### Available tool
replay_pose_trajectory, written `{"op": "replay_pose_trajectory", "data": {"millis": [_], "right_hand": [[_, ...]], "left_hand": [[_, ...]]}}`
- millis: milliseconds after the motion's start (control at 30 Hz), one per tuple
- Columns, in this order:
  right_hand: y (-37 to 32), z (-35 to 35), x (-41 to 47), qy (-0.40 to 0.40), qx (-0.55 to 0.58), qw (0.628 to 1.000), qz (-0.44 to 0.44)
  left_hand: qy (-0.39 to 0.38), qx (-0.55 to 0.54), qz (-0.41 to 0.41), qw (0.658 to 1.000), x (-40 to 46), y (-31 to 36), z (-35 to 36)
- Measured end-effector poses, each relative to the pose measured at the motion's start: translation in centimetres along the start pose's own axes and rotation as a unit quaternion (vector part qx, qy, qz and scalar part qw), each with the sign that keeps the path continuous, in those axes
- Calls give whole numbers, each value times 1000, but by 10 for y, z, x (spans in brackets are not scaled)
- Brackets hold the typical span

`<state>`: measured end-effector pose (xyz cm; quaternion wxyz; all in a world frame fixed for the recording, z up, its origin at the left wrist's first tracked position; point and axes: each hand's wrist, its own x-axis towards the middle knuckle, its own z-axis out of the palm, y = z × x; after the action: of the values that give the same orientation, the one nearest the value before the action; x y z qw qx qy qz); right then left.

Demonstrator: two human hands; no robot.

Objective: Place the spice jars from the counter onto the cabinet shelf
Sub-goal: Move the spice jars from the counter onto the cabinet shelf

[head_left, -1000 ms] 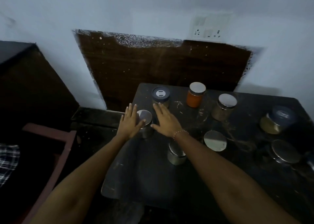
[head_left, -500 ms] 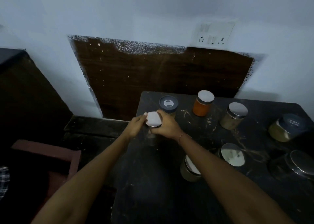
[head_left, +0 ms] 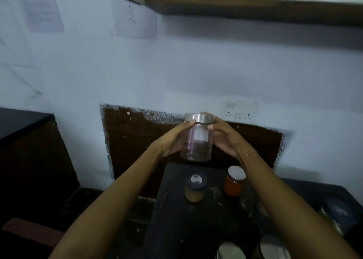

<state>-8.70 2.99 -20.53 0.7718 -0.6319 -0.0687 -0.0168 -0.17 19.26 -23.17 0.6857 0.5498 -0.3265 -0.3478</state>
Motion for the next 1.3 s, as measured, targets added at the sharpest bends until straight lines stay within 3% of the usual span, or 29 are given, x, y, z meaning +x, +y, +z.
{"op": "replay_pose_trajectory", "data": {"millis": [67, 200, 367, 433, 467, 533, 600, 667, 733, 833, 1000, 1167, 1300], "right_hand": [[-19, 1, 4, 8, -17, 999, -31], [-42, 4, 10, 81, -109, 988, -77], [-36, 13, 12, 190, -320, 920, -124], [-37, 15, 13, 235, -328, 902, -153], [-40, 16, 16, 249, -286, 912, -155], [-51, 11, 18, 226, -130, 955, -144], [-61, 1, 18, 150, 15, 981, -124], [-65, -3, 20, 74, 42, 988, -129], [-63, 0, 25, 50, 34, 987, -148], [-61, 3, 34, 106, 26, 982, -157], [-72, -2, 39, 185, -120, 961, -170], [-90, 9, 41, 129, -239, 955, -122], [-109, 15, 42, 68, -290, 946, -128]], "left_hand": [[-14, 3, 21, 1000, 5, 23, 11], [83, 34, 74, 993, 14, 51, 29], [217, 68, 158, 961, 32, 66, 53], [225, 68, 181, 955, 40, 70, 65], [215, 58, 177, 959, 42, 73, 66], [196, 22, 159, 968, 44, 76, 61], [184, -24, 121, 975, 46, 79, 53], [158, -53, 89, 982, 48, 79, 51], [128, -101, 83, 983, 50, 79, 56], [129, -143, 91, 977, 53, 79, 59], [170, -64, 88, 979, 46, 85, 50], [234, 70, 170, 955, 42, 94, 49], [236, 85, 213, 944, 36, 111, 48]]}}
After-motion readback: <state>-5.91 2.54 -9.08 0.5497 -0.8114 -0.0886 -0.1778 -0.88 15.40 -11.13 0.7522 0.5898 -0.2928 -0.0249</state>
